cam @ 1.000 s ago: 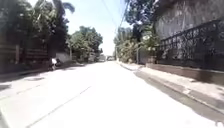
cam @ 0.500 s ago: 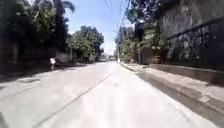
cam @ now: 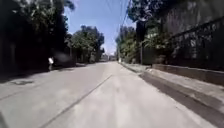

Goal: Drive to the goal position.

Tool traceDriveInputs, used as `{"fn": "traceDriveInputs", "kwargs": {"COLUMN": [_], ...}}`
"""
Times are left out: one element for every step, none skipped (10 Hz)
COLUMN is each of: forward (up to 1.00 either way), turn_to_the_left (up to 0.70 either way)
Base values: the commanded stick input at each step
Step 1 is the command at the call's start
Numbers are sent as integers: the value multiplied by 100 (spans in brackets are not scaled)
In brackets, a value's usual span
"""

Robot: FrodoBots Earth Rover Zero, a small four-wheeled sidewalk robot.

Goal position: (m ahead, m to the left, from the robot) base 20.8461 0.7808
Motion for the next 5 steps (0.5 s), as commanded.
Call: {"fn": "traceDriveInputs", "kwargs": {"forward": [70, 70, 70, 70, 70], "turn_to_the_left": [0, 0, 0, 0, 0]}}
